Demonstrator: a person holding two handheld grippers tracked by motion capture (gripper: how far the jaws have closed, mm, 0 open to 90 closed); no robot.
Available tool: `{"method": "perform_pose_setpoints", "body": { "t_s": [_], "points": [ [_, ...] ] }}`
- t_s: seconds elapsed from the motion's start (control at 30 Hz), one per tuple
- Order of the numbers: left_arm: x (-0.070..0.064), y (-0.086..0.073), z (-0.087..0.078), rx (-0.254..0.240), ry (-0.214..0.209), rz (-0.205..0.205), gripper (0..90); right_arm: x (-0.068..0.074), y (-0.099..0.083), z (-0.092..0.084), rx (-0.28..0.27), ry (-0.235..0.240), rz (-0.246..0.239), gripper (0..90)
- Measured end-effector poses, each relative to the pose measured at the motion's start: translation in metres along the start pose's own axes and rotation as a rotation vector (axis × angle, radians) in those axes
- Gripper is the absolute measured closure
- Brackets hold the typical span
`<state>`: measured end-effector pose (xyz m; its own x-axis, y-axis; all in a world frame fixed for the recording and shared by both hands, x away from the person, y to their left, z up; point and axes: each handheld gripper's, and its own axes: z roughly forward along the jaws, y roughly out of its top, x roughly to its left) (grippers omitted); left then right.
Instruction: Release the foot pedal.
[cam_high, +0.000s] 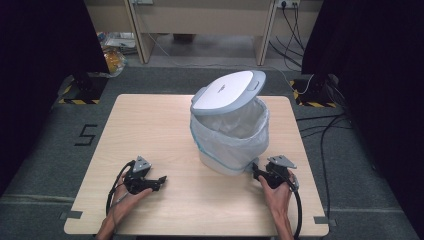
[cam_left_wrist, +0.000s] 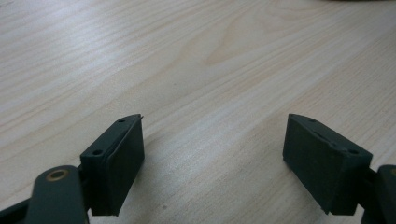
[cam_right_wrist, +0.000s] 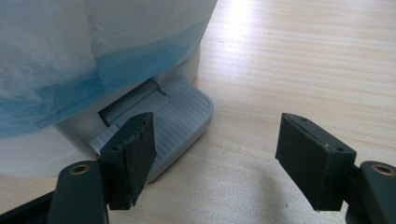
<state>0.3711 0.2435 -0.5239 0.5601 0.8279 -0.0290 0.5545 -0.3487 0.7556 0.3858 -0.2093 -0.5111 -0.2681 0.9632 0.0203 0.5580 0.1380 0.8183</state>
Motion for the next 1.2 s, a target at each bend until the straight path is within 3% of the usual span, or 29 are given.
{"method": "perform_pose_setpoints", "body": {
  "t_s": [0.17,0.47,0.97,1.2],
  "points": [
    [0.000,0.000,0.000,0.000,0.000,-0.001,19.6,-0.002,0.003,-0.005,-0.030,0.020,0.044,27.8],
    [0.000,0.000,0.000,0.000,0.001,-0.002,19.7,-0.010,0.004,-0.014,-0.043,-0.009,0.043,27.3],
    [0.000,0.000,0.000,0.001,0.001,-0.004,19.9,-0.005,-0.013,-0.037,-0.017,0.027,0.019,24.6],
    [0.000,0.000,0.000,-0.001,0.001,-0.003,19.8,0.002,-0.028,-0.046,0.030,0.053,0.004,21.8]
  ]
}}
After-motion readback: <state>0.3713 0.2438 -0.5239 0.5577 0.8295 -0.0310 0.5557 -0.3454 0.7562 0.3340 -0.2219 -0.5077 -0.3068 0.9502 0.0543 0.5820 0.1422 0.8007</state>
